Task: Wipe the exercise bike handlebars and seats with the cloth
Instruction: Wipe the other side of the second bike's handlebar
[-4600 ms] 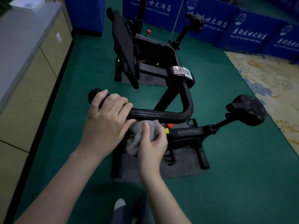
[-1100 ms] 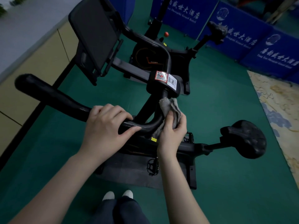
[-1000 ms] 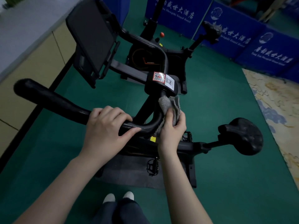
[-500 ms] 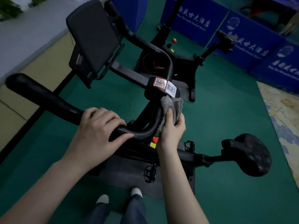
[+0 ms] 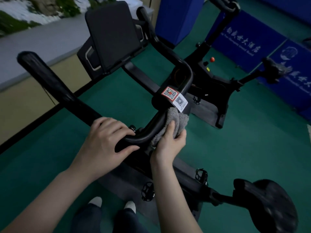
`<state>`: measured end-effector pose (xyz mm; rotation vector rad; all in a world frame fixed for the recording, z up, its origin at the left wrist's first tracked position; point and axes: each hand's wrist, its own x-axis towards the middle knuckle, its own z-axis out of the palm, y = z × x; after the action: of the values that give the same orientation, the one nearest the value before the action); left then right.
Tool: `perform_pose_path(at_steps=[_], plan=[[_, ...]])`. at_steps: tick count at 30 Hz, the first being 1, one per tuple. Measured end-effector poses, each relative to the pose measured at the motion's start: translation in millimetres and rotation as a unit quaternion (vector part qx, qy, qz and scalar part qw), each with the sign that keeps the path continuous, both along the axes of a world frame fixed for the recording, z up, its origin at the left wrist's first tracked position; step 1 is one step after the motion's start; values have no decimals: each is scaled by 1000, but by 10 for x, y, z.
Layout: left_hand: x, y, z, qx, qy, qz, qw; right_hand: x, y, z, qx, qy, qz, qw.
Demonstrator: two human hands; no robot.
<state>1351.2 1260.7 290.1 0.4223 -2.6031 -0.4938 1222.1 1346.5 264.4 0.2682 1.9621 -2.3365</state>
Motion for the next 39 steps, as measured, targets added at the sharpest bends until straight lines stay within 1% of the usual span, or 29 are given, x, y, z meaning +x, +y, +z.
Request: perform_pose_path(at_steps=[3, 5, 6, 7, 9, 11, 14, 16, 17, 18, 20, 22, 25, 32, 34, 39], plan=[[-6, 21, -1, 19, 3, 14, 1000, 22, 113, 28, 105, 120, 27, 987], [-15, 26, 5, 39, 6, 21, 999, -102, 167, 75, 166, 218, 71, 959], [-21, 27, 6, 47, 8, 24, 999, -207, 175, 94, 200, 278, 100, 934], [-25, 26, 6, 53, 10, 26, 998, -313, 173, 142, 238, 341, 135, 900], [-29, 28, 7, 66, 18, 30, 997, -516, 164, 236, 300, 443, 228, 813], [-34, 29, 9, 75, 27, 33, 996, -697, 141, 351, 341, 500, 338, 721], [-44, 31, 10, 79, 36, 38, 995, -908, 37, 556, 382, 549, 459, 585], [-46, 32, 7, 77, 38, 40, 996, -973, -86, 683, 405, 559, 523, 499], [-43, 34, 1, 76, 38, 40, 996, -975, -155, 733, 419, 546, 556, 465], [-41, 34, -3, 76, 38, 41, 996, -959, -223, 778, 434, 522, 587, 441], [-40, 34, -9, 76, 39, 44, 995, -916, -328, 831, 445, 450, 651, 419], [-48, 30, -15, 74, 41, 45, 995, -894, -399, 833, 435, 409, 695, 401], [-57, 25, -19, 72, 46, 49, 995, -924, -477, 877, 443, 408, 712, 361], [-51, 22, -29, 73, 53, 49, 995, -962, -653, 925, 526, 429, 688, 258], [-46, 27, -26, 72, 54, 51, 995, -943, -682, 918, 521, 411, 705, 251], [-37, 25, -18, 78, 56, 50, 994, -881, -704, 846, 469, 375, 753, 271]])
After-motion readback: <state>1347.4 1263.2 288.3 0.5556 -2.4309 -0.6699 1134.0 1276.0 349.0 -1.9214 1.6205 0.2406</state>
